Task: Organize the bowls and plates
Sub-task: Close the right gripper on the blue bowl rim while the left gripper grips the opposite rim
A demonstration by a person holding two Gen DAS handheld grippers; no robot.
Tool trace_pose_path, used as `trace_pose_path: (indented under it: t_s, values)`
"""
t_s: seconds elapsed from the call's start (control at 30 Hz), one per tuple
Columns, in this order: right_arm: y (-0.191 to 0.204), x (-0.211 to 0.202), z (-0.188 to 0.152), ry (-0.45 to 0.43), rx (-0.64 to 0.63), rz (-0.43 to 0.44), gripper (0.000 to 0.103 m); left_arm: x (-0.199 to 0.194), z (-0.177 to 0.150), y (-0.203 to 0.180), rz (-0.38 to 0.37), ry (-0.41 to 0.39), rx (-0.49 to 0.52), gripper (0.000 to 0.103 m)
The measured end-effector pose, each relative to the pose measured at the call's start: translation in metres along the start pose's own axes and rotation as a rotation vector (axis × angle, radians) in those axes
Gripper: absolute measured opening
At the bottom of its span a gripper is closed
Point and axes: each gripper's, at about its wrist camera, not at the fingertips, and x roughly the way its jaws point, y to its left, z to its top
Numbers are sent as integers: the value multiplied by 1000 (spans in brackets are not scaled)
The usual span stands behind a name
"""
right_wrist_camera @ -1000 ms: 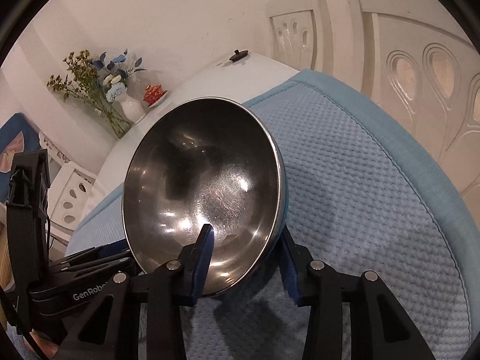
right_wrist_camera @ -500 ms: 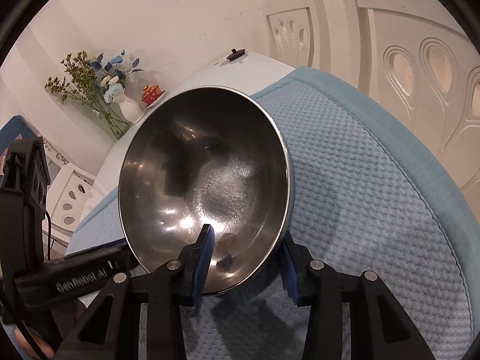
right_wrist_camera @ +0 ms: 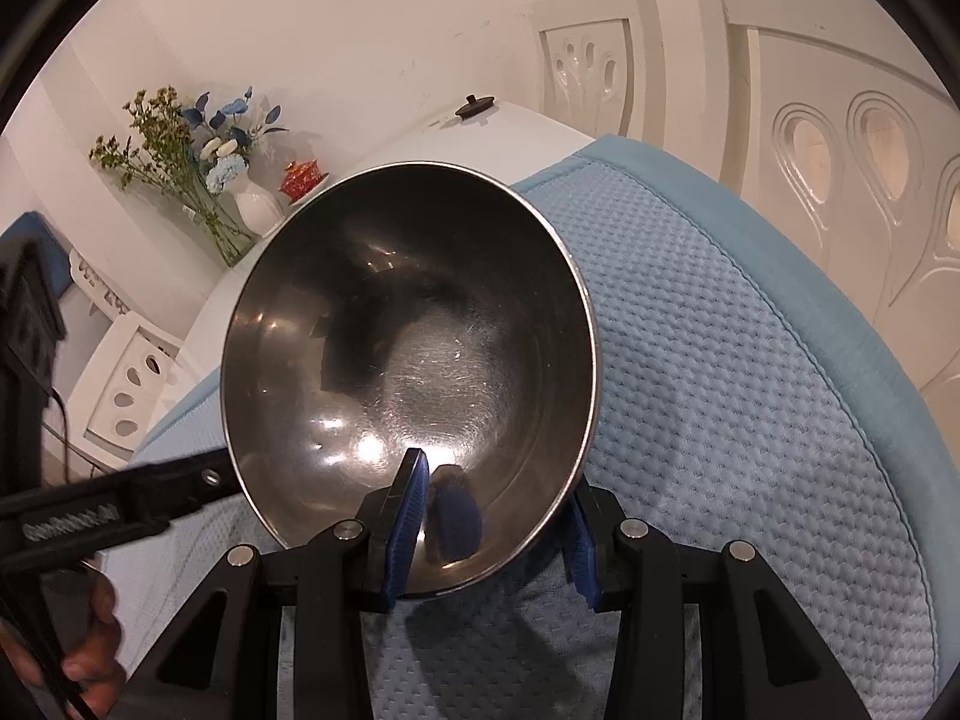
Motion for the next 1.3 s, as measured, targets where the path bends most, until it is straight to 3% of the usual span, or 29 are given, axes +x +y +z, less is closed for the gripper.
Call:
trace_pose_path:
  t_s: [0.6, 1.3]
  values:
    - [1, 0, 1, 5, -19, -12, 41, -21, 12, -26, 138, -43, 63, 60]
    - [-3, -3, 0, -6, -4, 19, 42, 4, 14, -18, 130, -4, 7, 60]
